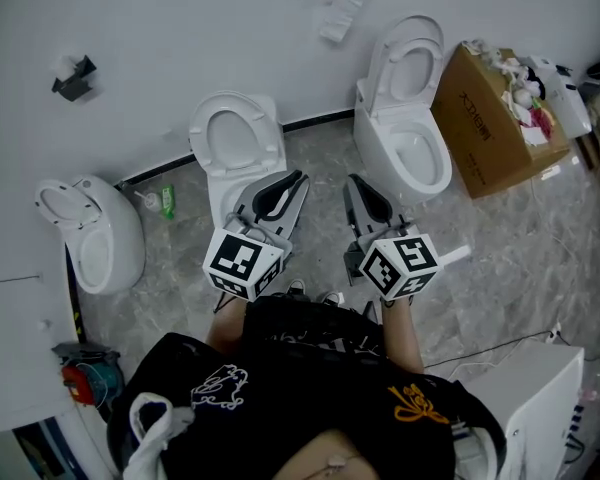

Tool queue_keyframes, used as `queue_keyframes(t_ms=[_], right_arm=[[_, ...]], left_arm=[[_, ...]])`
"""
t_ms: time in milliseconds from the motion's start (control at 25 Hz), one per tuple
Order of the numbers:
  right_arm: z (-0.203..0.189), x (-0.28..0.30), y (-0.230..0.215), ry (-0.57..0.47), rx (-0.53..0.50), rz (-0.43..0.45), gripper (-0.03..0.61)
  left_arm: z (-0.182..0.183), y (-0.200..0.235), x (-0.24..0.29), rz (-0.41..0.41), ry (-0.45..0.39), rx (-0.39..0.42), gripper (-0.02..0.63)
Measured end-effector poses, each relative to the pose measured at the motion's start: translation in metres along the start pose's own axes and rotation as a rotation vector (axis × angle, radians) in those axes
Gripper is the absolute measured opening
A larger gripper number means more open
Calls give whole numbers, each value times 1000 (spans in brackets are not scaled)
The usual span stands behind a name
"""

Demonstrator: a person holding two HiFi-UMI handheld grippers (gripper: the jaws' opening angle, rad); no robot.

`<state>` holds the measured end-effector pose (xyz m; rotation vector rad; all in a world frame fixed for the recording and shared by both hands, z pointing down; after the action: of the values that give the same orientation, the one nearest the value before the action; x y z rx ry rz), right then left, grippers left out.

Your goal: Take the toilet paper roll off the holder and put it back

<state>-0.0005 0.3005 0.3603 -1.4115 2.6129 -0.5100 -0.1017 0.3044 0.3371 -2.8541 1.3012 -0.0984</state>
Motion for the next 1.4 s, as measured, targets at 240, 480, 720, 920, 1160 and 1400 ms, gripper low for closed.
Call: queue_keyframes(t_ms=[240,480,720,920,1160,1400], right_arm=[[-1,-25,-27,8,4,4,11],[-5,-33,-47,19,22,33,11],[-7,-18,-62,23,48,48,12],[-2,8,-84,21,52,43,11],[12,65,-129,6,27,5,12],[41,143,-174,9,10,-25,11]], left_arm=[[-4,-24,20,14,-2,10,48],[-14,-50,37,2,38,23,48],[-16,-42,51,23,54,39,48],[-23,-22,81,21,72,37,48],[-33,25,150,-11,62,32,48],[-19,93,229,-39,48,41,48]])
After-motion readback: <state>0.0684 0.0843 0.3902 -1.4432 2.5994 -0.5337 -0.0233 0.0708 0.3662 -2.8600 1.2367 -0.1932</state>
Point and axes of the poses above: the fingertips, and each gripper's own axes: x forward along the fingers, y to its left, z out of its top, the point moved 2 cm from there along -x, backward along the fingers, and after that the axes turned 1 degree about x, right-handed, at the moved point
